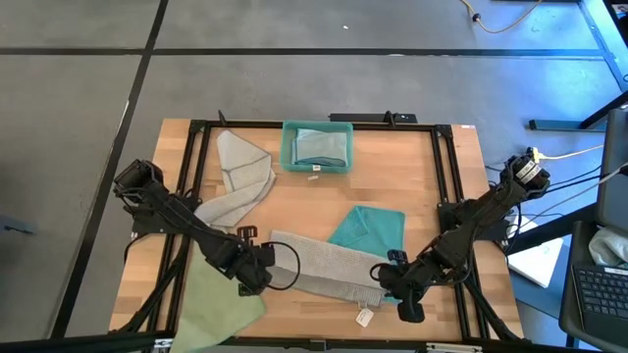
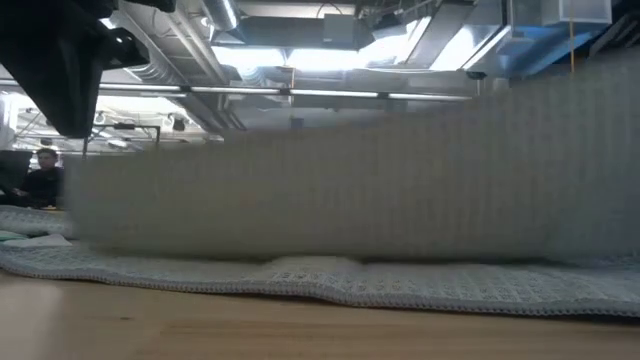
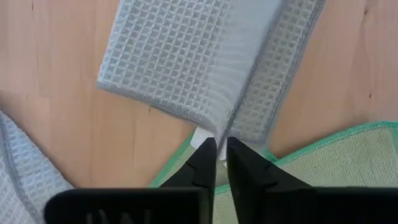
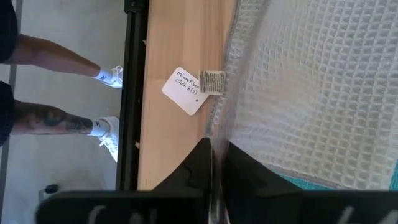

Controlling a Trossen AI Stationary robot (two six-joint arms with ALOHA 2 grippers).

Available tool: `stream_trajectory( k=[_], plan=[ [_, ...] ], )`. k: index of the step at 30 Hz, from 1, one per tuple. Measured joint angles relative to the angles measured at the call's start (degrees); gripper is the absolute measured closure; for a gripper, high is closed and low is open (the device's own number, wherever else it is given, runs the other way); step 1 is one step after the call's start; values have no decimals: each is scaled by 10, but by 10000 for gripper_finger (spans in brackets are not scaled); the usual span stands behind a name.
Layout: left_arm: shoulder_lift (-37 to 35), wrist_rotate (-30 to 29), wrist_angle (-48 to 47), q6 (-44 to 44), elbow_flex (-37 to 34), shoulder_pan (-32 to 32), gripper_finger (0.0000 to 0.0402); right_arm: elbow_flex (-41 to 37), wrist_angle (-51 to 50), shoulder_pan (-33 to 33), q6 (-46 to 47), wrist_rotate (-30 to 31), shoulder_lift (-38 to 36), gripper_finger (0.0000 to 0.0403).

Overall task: Fold microfiber towels
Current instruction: Fold the gray towel

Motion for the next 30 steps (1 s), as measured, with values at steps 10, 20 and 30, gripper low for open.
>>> stream_trajectory(
  k=[10,20,30],
  plan=[
    [0,-11,-5,4,0,3,320,0,35,0,0,0,0,315],
    [0,-32,-42,5,0,17,319,0,-82,-1,70,35,0,313],
    [0,31,81,150,0,109,319,0,-116,-27,117,31,-6,300]
  ],
)
